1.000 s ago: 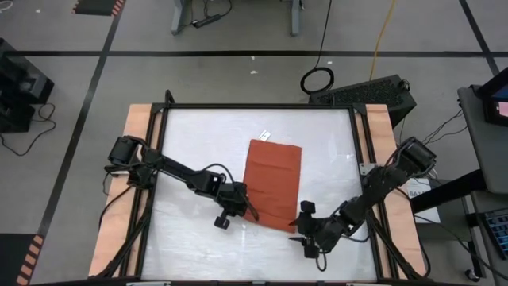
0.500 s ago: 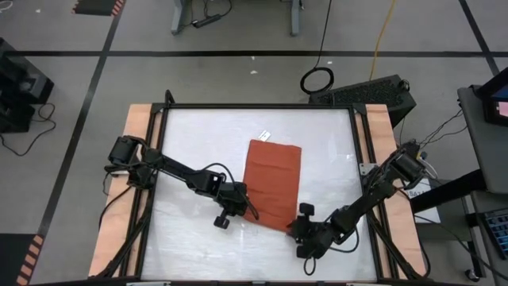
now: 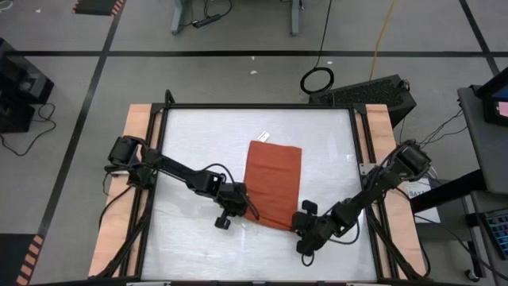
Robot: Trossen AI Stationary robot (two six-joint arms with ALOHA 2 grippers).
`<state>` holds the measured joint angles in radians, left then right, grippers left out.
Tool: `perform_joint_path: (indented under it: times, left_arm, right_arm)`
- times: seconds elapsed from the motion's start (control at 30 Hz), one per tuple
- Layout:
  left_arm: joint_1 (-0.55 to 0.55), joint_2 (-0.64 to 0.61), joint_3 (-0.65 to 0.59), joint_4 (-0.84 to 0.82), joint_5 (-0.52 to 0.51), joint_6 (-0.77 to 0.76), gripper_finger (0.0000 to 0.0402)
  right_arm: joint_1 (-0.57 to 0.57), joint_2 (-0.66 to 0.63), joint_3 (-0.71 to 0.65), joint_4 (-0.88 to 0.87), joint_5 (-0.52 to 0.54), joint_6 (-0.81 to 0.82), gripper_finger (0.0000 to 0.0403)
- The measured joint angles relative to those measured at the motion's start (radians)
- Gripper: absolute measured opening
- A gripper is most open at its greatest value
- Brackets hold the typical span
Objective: Roll towel
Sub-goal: Roll the orange towel
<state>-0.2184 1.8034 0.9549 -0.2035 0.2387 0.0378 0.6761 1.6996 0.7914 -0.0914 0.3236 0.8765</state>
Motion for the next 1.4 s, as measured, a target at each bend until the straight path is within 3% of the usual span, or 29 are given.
perform_joint_path:
  times: [0.37, 0.67, 0.83, 1.13, 1.23, 1.4]
  left_arm:
    - [-0.018, 0.0, 0.0, -0.053, 0.068, -0.111, 0.0015]
    - [-0.031, 0.0, -0.001, -0.074, 0.069, -0.204, 0.0017]
    - [-0.019, 0.001, -0.001, -0.072, 0.079, -0.242, 0.0018]
    - [-0.003, 0.002, -0.003, -0.055, 0.098, -0.268, 0.0023]
    - [0.006, 0.0, -0.005, -0.044, 0.117, -0.269, 0.0048]
    - [0.026, -0.014, 0.007, -0.058, 0.177, -0.268, 0.0126]
  right_arm:
    - [-0.188, -0.103, -0.004, 0.003, -0.316, 0.029, 0.0001]
    - [-0.346, -0.084, -0.012, 0.007, -0.58, 0.029, 0.0]
    - [-0.381, -0.053, -0.049, 0.019, -0.644, 0.025, 0.0]
    - [-0.39, -0.016, -0.062, 0.046, -0.659, -0.005, 0.0001]
    - [-0.389, -0.016, -0.063, 0.047, -0.652, -0.006, 0.0003]
    - [-0.39, -0.016, -0.063, 0.04, -0.654, -0.006, 0.0003]
